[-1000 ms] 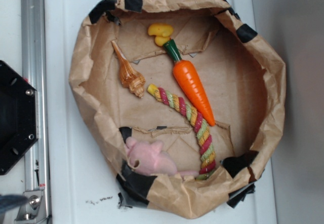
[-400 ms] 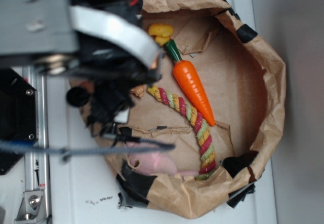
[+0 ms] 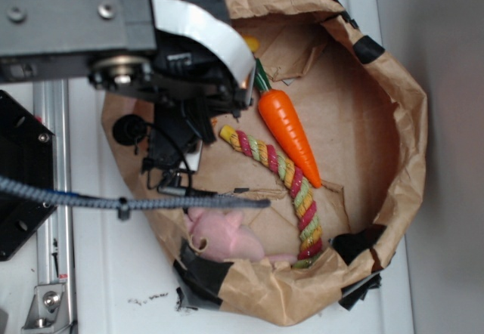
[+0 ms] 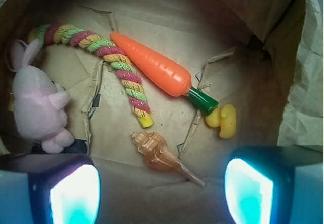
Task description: Grab the carrot.
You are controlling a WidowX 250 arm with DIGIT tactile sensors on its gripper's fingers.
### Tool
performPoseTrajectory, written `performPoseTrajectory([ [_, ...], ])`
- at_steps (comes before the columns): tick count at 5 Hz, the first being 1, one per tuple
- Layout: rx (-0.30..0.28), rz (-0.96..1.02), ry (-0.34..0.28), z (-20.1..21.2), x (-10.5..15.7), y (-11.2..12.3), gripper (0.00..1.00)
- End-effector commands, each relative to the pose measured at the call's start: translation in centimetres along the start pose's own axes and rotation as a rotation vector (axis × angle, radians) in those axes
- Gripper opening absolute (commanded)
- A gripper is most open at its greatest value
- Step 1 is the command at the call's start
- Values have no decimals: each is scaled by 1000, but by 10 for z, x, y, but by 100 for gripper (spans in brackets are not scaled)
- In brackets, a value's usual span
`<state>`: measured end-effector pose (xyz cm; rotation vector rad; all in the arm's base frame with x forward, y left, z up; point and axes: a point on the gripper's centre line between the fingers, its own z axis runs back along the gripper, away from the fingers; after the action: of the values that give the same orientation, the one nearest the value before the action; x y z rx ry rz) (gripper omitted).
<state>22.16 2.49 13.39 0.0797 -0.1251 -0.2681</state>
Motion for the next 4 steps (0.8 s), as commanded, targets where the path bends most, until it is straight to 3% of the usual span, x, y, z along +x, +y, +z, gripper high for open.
performPoseTrajectory([
  [1, 22, 7, -39, 8, 6, 4, 100],
  [2, 94, -164, -90, -17, 22, 19, 100],
  [3, 94, -310, -102, -30, 32, 12, 100],
  [4, 62, -432, -62, -60, 40, 32, 100],
])
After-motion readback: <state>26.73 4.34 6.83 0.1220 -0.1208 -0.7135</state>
